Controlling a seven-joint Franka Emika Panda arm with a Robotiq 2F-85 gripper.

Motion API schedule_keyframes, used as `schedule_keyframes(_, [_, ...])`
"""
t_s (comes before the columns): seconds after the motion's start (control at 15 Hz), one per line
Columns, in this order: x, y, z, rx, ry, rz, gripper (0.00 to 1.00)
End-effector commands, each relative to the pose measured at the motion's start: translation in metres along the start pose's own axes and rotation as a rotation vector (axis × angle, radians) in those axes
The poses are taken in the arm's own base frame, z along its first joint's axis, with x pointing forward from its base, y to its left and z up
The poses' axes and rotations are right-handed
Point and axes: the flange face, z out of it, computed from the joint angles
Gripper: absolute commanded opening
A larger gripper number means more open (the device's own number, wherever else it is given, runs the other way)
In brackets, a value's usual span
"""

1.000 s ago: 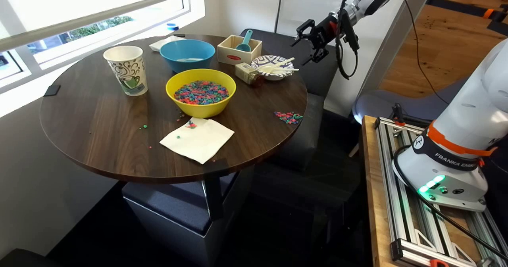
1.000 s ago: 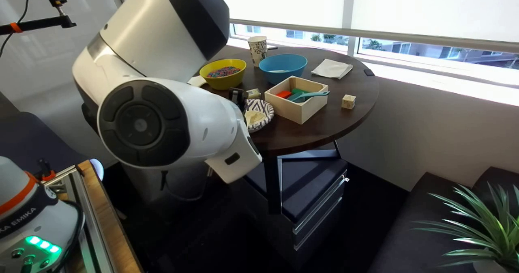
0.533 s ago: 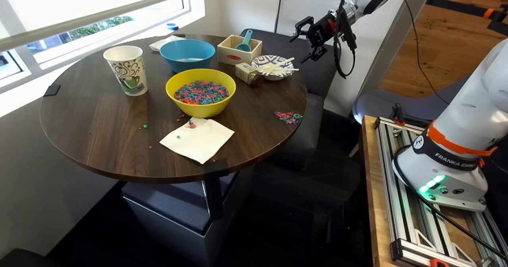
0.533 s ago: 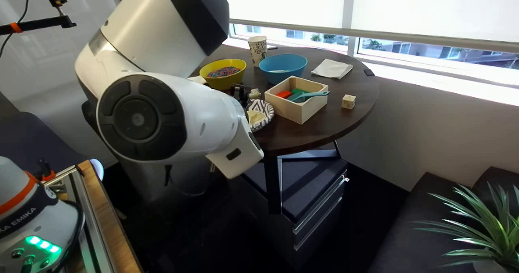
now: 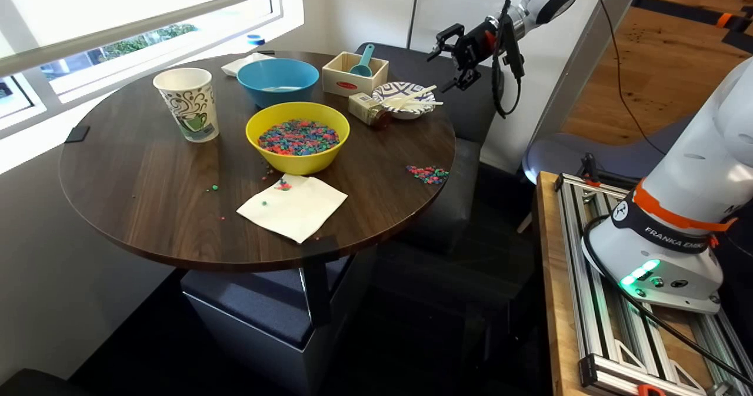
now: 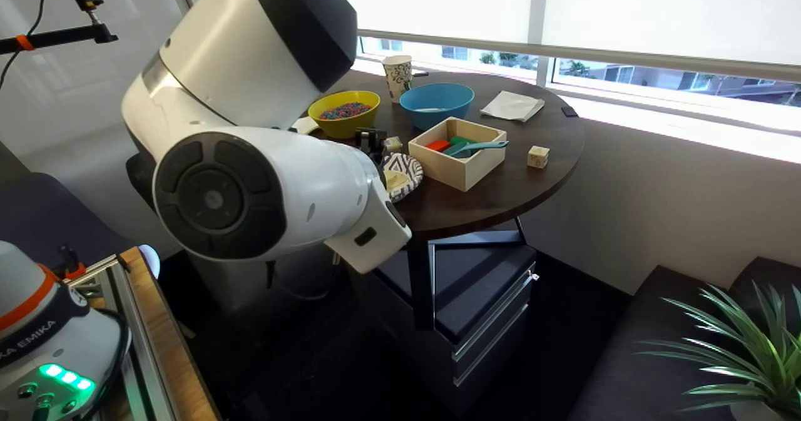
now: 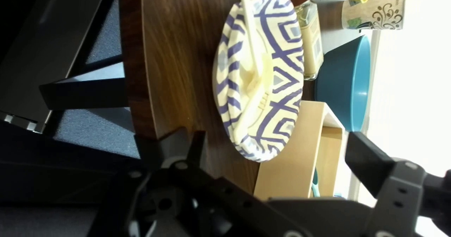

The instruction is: Put the spoon inside the yellow bowl

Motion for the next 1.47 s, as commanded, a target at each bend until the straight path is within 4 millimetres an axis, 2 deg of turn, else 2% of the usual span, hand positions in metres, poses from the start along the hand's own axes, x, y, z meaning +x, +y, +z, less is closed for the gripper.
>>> schedule_keyframes(0.0, [0.006, -0.002, 0.009, 0.063, 0.016, -0.039, 1.0])
schedule_keyframes(0.33, [0.01, -0.009, 0.02, 0.052, 0.007, -0.098, 1.0])
schedule_keyframes(0.73, [0.012, -0.004, 0.031, 0.014, -0.031, -0.131, 1.0])
schedule_keyframes(1.13, [0.022, 0.001, 0.012, 0.034, -0.036, -0.146, 1.0])
schedule_keyframes(1.4, [0.014, 0.001, -0.004, 0.058, -0.176, -0.168, 1.0])
